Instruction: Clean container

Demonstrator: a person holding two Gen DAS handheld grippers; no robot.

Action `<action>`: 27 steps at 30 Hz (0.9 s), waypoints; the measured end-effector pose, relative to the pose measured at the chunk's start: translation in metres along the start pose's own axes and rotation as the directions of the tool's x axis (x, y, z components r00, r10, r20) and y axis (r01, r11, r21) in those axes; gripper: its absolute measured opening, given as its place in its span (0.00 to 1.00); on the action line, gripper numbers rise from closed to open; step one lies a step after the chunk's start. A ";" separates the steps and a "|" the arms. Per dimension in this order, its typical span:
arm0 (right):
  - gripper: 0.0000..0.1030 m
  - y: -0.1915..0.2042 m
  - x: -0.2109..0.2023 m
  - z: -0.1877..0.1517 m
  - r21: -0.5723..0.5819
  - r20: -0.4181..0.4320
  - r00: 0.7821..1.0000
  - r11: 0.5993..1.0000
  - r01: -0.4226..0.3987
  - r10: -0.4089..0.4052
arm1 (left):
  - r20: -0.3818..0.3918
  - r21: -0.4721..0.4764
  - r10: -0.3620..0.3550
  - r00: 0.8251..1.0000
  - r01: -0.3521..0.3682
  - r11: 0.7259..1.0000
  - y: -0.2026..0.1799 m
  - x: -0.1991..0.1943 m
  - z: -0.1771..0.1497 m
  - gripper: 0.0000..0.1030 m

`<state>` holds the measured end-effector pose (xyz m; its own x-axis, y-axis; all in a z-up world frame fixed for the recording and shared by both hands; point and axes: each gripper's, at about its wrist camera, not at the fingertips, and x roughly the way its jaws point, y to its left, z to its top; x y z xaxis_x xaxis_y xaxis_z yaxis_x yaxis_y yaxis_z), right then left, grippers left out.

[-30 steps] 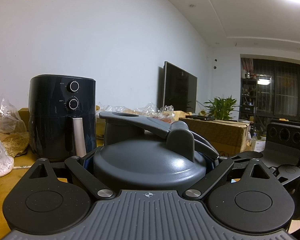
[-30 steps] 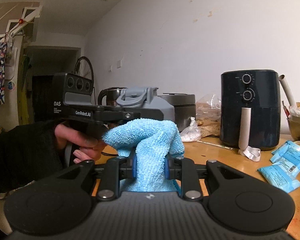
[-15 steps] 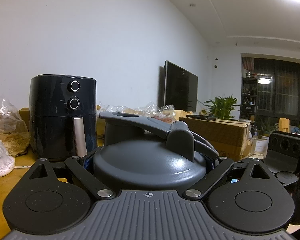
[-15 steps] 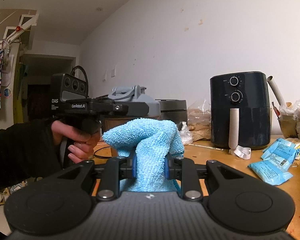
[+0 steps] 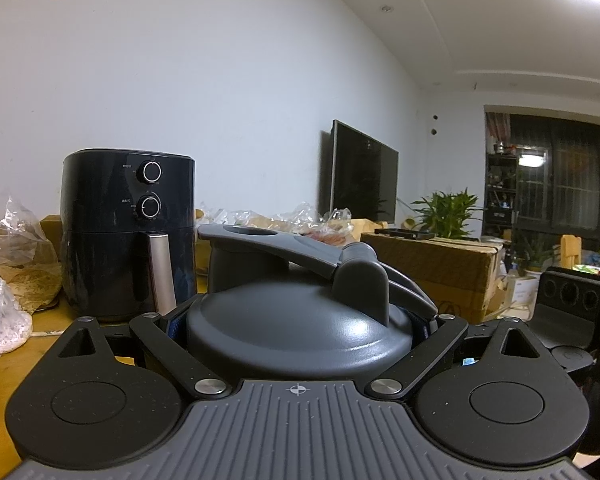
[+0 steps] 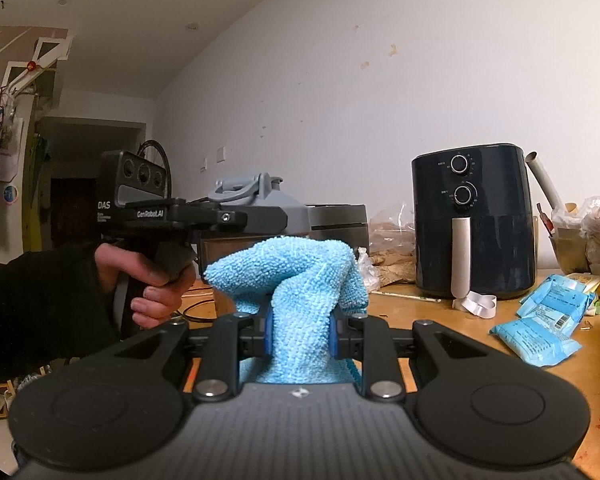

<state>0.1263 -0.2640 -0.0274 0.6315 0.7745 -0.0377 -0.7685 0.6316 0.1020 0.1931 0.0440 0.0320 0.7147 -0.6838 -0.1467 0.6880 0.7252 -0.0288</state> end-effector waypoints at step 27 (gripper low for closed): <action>0.21 -0.013 0.009 -0.003 0.023 -0.013 1.000 1.000 -0.002 0.002 | 0.013 0.022 0.228 0.973 -0.229 0.973 -0.035 -0.009 0.005 1.00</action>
<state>0.1414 -0.2649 -0.0320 0.6284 0.7763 -0.0502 -0.7672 0.6291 0.1251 0.1630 0.0243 0.0392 0.8545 -0.5011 -0.1367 0.5088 0.8604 0.0269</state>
